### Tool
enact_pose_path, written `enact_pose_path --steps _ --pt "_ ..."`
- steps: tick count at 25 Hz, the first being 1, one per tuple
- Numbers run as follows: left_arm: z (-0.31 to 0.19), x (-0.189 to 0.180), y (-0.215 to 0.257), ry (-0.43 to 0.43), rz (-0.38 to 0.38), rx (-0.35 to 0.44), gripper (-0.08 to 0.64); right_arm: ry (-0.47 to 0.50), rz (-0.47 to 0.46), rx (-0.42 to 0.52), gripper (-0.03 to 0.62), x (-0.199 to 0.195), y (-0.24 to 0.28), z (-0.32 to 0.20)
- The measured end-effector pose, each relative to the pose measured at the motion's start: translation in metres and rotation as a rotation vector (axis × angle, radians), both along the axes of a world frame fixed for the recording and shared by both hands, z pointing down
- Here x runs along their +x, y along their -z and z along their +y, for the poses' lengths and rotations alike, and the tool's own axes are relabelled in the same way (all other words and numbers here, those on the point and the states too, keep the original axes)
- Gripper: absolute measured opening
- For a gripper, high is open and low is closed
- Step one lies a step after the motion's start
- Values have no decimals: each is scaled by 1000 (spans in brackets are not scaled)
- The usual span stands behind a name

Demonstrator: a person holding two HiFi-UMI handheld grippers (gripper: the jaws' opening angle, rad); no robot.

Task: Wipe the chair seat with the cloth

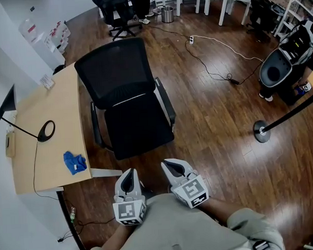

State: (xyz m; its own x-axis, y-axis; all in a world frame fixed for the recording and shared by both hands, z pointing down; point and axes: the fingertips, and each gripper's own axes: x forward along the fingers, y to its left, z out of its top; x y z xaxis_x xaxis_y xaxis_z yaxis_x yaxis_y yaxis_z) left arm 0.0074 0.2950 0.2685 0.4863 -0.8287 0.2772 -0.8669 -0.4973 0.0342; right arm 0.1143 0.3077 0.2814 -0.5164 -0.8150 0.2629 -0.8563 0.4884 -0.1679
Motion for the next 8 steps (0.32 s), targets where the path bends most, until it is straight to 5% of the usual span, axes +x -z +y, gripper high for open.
enact_pose_path --steps 8 --pt "1 -4 -4 17 -5 -16 5 -8 1 -1 2 1 -3 2"
